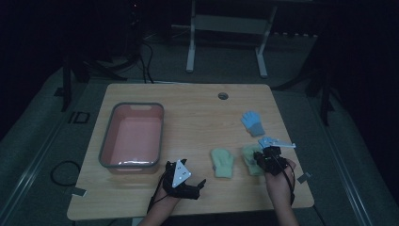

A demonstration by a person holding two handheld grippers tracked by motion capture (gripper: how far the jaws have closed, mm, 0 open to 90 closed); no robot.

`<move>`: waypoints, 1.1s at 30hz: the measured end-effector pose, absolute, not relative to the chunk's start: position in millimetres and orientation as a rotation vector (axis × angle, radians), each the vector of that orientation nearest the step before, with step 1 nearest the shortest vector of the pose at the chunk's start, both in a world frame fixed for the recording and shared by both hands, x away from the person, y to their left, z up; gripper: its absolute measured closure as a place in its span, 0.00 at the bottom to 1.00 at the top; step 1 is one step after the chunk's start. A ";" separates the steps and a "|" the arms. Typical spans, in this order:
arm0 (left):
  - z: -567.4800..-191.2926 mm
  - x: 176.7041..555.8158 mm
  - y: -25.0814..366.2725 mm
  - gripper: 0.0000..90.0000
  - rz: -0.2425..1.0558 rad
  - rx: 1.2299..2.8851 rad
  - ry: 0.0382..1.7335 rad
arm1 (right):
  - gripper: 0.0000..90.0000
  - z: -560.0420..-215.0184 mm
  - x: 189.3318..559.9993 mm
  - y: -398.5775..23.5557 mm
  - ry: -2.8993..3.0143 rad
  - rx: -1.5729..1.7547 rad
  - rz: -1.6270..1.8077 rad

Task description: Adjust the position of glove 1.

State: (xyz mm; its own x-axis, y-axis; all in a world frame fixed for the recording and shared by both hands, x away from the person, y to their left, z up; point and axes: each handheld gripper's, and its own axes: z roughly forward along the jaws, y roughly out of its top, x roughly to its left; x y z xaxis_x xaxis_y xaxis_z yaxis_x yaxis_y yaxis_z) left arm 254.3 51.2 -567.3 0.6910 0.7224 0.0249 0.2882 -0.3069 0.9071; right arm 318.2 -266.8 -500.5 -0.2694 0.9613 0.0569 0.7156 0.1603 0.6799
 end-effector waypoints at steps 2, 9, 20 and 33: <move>-567.2 254.8 51.0 0.02 0.533 1.893 0.790 | 0.96 -504.5 318.8 -266.7 2.047 1.604 0.853; -567.2 255.1 52.5 0.02 0.525 1.880 0.788 | 0.95 -523.5 325.6 -267.6 2.014 1.661 0.847; -567.2 254.9 49.7 0.02 0.520 1.911 0.763 | 0.74 -530.5 327.3 -266.7 2.062 1.593 0.828; -567.2 255.5 49.4 0.02 0.526 1.912 0.780 | 0.68 -510.1 330.8 -271.9 2.211 1.420 0.841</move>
State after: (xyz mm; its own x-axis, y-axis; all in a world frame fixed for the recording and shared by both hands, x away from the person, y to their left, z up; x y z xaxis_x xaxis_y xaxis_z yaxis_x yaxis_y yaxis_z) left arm 255.5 49.4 -567.2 0.7014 0.7122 0.0292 0.2935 -0.3259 0.8987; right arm 330.8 -271.9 -510.1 -0.4171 0.9089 0.0035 0.6817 0.3103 0.6626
